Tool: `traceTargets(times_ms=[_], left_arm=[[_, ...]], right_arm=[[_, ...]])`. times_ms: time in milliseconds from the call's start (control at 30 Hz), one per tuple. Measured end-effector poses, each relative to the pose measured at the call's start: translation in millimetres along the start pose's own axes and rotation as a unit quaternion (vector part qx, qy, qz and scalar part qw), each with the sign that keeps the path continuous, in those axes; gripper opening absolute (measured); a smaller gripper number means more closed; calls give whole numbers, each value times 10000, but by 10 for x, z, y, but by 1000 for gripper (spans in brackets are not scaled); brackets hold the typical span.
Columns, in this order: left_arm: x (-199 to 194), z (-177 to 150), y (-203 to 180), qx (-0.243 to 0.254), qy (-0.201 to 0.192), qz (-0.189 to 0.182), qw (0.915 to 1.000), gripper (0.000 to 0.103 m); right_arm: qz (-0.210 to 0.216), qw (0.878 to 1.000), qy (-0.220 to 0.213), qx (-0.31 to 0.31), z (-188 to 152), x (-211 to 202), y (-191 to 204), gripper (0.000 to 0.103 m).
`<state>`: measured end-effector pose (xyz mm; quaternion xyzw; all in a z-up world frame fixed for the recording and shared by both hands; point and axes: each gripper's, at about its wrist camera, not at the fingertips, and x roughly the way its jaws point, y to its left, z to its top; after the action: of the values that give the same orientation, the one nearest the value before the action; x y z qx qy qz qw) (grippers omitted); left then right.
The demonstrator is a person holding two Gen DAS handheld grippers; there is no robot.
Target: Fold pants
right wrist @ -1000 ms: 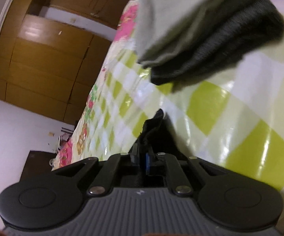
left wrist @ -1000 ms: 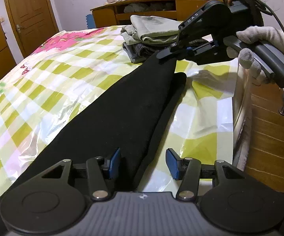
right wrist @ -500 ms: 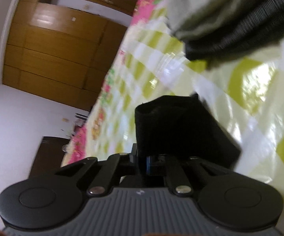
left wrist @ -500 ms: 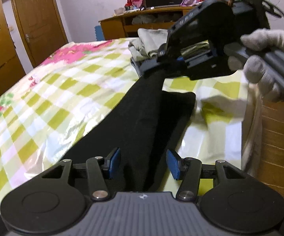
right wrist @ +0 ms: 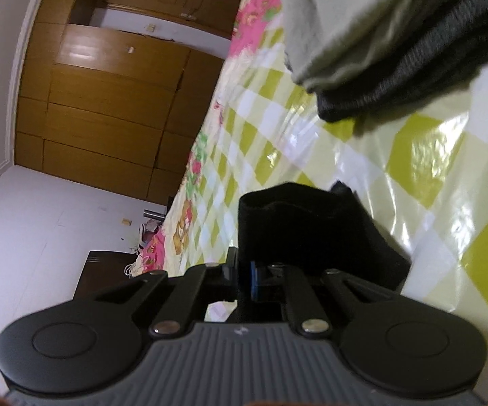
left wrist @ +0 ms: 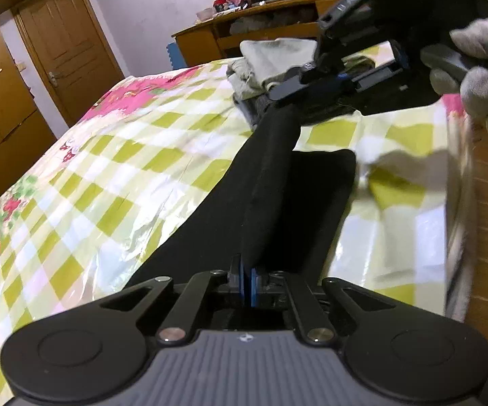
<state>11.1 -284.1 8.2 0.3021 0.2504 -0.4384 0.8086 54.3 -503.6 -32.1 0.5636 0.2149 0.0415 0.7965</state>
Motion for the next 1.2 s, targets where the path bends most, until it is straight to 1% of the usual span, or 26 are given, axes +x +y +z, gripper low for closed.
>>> traceTargets(times_ms=[67,133,200,233,267,300,367,433,500,533,567,600,633,700,733,800,867,900,933,1000,1033,1100,1167,1200], left_arm=[[50,-50,-41,49,84,-143,9998,19],[103,-111,-98,83,188,-267,9994,18],[119,-141,-157,196,196,-252,9993,18],[123,-139,-156,204,193,-259,9993,18],[125,-129,-144,176,190,-281,9993,18],[124,-120,-125,150,186,-299,9993,18],[127,-111,-120,143,184,-303,9993,18],[122,-106,-102,94,194,-333,9992,18],[82,-82,-25,-14,177,-356,9992,18],[44,-52,24,-47,128,-302,9994,18],[-31,-3,83,-76,41,-213,9997,18],[-96,43,129,-115,-41,-160,9998,18],[-202,97,186,-195,-159,-152,9996,18],[-321,147,219,-258,-277,-201,9991,18],[-334,146,202,-235,-285,-221,9991,18],[-244,88,99,-165,-158,-366,9991,18],[-85,-16,-33,-81,39,-557,9984,18],[9,-68,-100,-9,169,-622,9979,18],[79,-121,-160,68,261,-644,9976,18],[95,-148,-198,187,258,-617,9976,18],[79,-134,-175,135,248,-667,9974,18],[71,-127,-136,97,243,-707,9972,18],[97,-131,-139,128,273,-720,9970,18],[93,-131,-158,147,255,-700,9971,18]], right_arm=[[-45,9999,-69,-119,-11,-92,22,8],[-286,9996,-34,-2,-34,-125,-108,8],[-530,9984,30,200,-72,-133,-264,8],[-585,9980,48,219,-95,-136,-294,8],[-609,9979,75,213,-116,-134,-303,8],[-582,9980,97,212,-125,-121,-300,12],[-481,9985,139,208,-129,-71,-281,12],[-450,9986,243,168,-109,41,-262,21],[-512,9981,319,75,-116,179,-236,21],[-521,9981,330,91,-110,238,-233,20],[-371,9985,362,197,-92,300,-221,18],[-158,9991,337,204,-67,322,-169,12],[-37,9995,298,89,-61,323,-87,10],[295,9994,163,-114,-36,239,116,9],[436,9988,90,-191,-36,170,192,8],[473,9981,-81,-374,-44,-4,287,8],[282,9991,-92,-302,-69,-87,177,8],[11,9998,-97,-193,-94,-104,49,8],[-173,9998,-76,-45,-120,-106,-82,8],[-535,9984,-20,193,-172,-95,-322,8],[-731,9970,6,266,-191,-91,-403,8],[-789,9962,14,362,-200,-117,-456,8],[-868,9961,21,152,-199,-151,-362,12],[-933,9956,20,69,-201,-170,-313,12]])
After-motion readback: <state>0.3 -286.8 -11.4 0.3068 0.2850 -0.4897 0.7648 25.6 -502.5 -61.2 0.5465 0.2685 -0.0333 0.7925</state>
